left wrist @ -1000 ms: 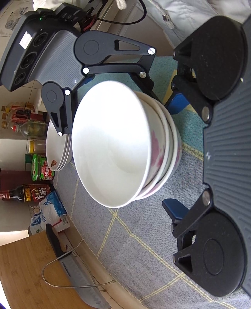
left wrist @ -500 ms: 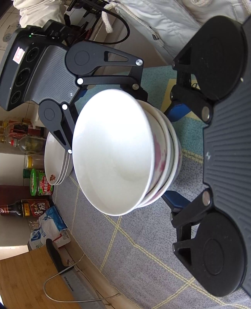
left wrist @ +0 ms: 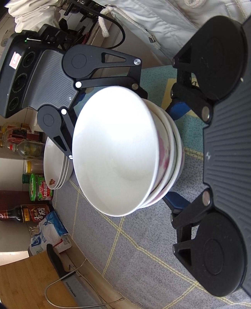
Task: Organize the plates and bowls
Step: 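Carry the bowl stack with both grippers toward the flowered plate stack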
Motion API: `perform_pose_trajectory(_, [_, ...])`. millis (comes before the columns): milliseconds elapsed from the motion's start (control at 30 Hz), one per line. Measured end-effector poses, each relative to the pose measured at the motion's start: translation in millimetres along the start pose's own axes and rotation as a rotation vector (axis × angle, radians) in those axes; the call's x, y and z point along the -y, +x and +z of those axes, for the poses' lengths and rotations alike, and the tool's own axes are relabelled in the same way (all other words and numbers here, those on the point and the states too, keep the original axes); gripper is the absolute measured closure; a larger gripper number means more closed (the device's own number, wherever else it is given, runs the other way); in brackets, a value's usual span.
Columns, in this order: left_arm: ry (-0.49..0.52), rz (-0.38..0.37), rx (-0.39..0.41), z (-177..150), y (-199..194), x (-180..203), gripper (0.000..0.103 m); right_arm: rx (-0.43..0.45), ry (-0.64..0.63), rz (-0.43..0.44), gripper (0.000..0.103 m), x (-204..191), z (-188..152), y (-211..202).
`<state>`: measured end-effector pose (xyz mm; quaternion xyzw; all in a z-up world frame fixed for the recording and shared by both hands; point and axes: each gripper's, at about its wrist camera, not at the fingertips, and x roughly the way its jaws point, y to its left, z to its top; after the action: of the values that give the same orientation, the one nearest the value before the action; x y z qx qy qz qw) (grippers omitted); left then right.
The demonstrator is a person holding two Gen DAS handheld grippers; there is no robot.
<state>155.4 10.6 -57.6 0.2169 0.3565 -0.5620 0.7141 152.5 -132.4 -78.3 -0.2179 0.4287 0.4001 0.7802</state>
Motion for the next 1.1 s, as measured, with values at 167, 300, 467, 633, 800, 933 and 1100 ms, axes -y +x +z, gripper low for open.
perform_pose_trajectory(167, [0.003,0.023,-0.009,1,1,5,0.023,-0.003,0.011,-0.007,0.019,-1,0,0])
perform_pose_trajectory(300, [0.001,0.031,-0.012,5,-1,8,0.023,-0.001,0.024,0.006,0.019,2,-1,-5])
perform_pose_trajectory(467, [-0.007,0.048,-0.008,15,-1,14,0.023,0.010,0.013,0.012,0.019,6,-3,-19])
perform_pose_trajectory(633, [-0.021,0.067,0.006,30,5,19,0.023,0.013,-0.019,0.009,0.019,17,-5,-37])
perform_pose_trajectory(800, [-0.037,0.090,0.024,52,18,21,0.023,0.013,-0.063,-0.003,0.019,36,-12,-57])
perform_pose_trajectory(933, [-0.049,0.103,0.038,73,31,20,0.023,0.013,-0.089,-0.006,0.019,55,-22,-73])
perform_pose_trajectory(1100, [-0.040,0.115,0.043,99,51,19,0.023,0.018,-0.105,-0.026,0.019,74,-42,-95])
